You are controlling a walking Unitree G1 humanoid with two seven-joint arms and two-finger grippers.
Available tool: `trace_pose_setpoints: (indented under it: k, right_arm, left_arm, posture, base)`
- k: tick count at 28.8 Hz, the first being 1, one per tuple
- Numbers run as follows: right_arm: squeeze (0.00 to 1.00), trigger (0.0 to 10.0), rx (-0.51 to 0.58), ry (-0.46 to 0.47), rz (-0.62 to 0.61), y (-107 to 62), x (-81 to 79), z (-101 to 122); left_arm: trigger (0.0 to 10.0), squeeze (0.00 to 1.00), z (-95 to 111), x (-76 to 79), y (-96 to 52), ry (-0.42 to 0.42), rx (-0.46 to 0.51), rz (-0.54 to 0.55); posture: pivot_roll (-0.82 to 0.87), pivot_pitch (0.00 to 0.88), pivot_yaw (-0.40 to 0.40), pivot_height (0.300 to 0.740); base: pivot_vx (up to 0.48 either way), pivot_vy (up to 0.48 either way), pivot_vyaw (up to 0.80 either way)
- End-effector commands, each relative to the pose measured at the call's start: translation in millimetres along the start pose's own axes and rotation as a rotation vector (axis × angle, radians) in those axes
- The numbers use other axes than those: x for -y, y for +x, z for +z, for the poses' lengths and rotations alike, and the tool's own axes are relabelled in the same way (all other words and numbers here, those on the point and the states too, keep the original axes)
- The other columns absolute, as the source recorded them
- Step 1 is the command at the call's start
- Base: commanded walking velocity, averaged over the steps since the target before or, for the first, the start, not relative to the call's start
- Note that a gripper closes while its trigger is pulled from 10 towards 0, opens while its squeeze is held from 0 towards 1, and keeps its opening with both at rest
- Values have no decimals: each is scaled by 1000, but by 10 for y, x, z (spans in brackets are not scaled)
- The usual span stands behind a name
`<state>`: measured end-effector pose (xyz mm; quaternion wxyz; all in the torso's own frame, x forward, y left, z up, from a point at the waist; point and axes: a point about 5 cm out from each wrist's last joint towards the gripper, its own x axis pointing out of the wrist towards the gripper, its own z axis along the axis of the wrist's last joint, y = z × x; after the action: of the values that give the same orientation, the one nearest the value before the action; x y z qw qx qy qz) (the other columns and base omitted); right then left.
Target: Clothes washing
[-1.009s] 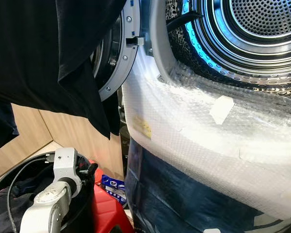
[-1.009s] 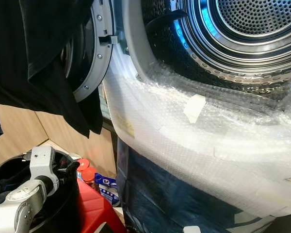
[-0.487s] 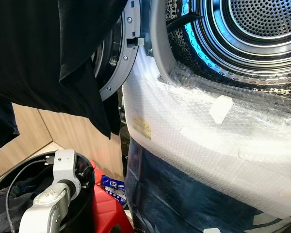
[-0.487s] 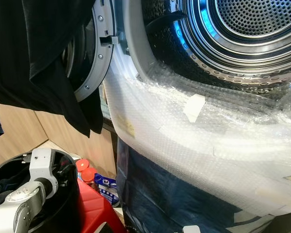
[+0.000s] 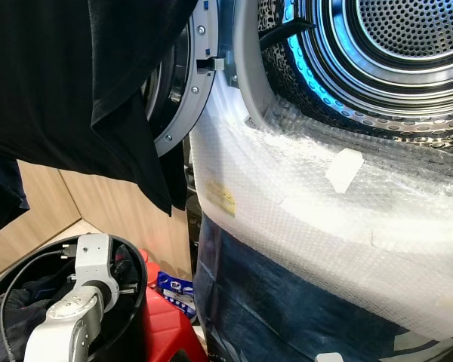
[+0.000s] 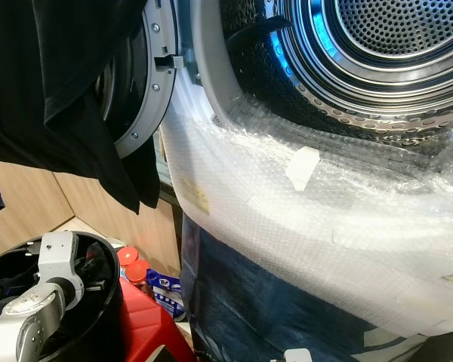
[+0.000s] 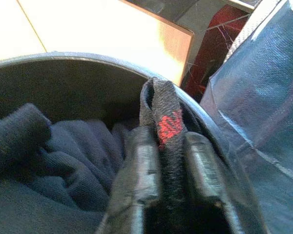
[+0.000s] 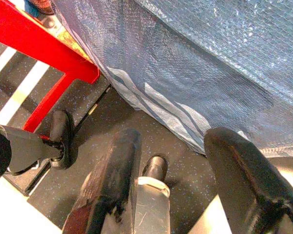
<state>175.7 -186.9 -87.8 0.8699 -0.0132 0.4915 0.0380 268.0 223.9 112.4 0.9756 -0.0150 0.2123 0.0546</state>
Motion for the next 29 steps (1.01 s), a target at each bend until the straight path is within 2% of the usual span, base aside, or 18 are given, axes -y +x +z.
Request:
trace_pose_setpoints:
  k: [1, 7, 10, 11, 12, 13, 14, 15, 16, 18, 20, 21, 22, 23, 24, 25, 26, 29]
  right_arm:
    - [0, 10000, 1, -3, 6, 6, -19, 17]
    - [0, 10000, 3, -4, 12, 8, -30, 25]
    - [0, 10000, 3, -7, 13, 8, -28, 28]
    - [0, 10000, 3, -7, 13, 8, -28, 28]
    - [0, 10000, 3, -8, 13, 8, -26, 31]
    - [0, 10000, 3, -8, 13, 8, -26, 31]
    - [0, 10000, 3, -8, 13, 8, -26, 31]
    - [0, 10000, 4, -8, 14, 8, -27, 32]
    - [0, 10000, 4, -8, 14, 8, -27, 32]
    - [0, 10000, 6, -8, 15, 10, -32, 38]
    - [0, 10000, 6, -9, 18, 11, -38, 44]
    - [0, 10000, 7, -11, 20, 13, -44, 50]
    - [0, 10000, 7, -11, 20, 13, -44, 50]
    - [0, 10000, 13, -10, 22, 15, -53, 65]
    - [0, 10000, 17, -10, 23, 17, -57, 74]
    - [0, 10000, 31, -4, 24, 20, -60, 109]
    - [0, 10000, 31, -4, 24, 20, -60, 109]
    - [0, 10000, 55, -4, 27, 26, -63, 181]
  left_arm:
    - [0, 0, 59, 6, -20, 21, 24, -1]
    - [0, 0, 194, 4, -49, 31, 81, -16]
    - [0, 0, 367, 128, -94, 111, 151, -117]
    - [0, 0, 367, 128, -94, 111, 151, -117]
    - [0, 0, 490, 274, -146, 142, 201, -214]
    - [0, 0, 490, 274, -146, 142, 201, -214]
    - [0, 0, 539, 337, -172, 143, 219, -256]
    - [0, 0, 611, 470, -224, 169, 238, -344]
    - [0, 0, 611, 470, -224, 169, 238, -344]
    - [0, 0, 645, 659, -268, 237, 239, -465]
    - [0, 0, 606, 849, -313, 320, 222, -604]
    - [0, 0, 553, 1005, -344, 351, 206, -714]
    - [0, 0, 553, 1005, -344, 351, 206, -714]
    - [0, 0, 493, 1160, -366, 376, 190, -811]
    - [0, 0, 464, 1227, -378, 396, 181, -853]
    - [0, 0, 417, 1393, -427, 436, 172, -955]
    - [0, 0, 417, 1393, -427, 436, 172, -955]
    - [0, 0, 341, 1674, -491, 454, 163, -1096]
  posture:
    - [97, 0, -27, 740]
    - [97, 0, -27, 740]
    - [98, 0, -31, 740]
    - [98, 0, -31, 740]
    - [99, 0, -32, 740]
    - [99, 0, -32, 740]
    - [99, 0, -32, 740]
    - [99, 0, -32, 740]
    - [99, 0, -32, 740]
    - [102, 0, -36, 740]
    - [104, 0, -36, 740]
    - [104, 0, -38, 740]
    - [104, 0, -38, 740]
    - [96, 0, -37, 740]
    - [96, 0, -37, 740]
    - [89, 0, -36, 740]
    - [89, 0, -36, 740]
    - [78, 0, -32, 740]
  base:
    - [0, 0, 0]
    - [0, 0, 0]
    - [0, 0, 0]
    - [0, 0, 0]
    - [0, 0, 0]
    - [0, 0, 0]
    - [0, 0, 0]
    - [0, 0, 0]
    - [0, 0, 0]
    - [0, 0, 0]
    - [0, 0, 0]
    - [0, 0, 0]
    - [0, 0, 0]
    - [0, 0, 0]
    - [0, 0, 0]
    - [0, 0, 0]
    - [0, 0, 0]
    - [0, 0, 0]
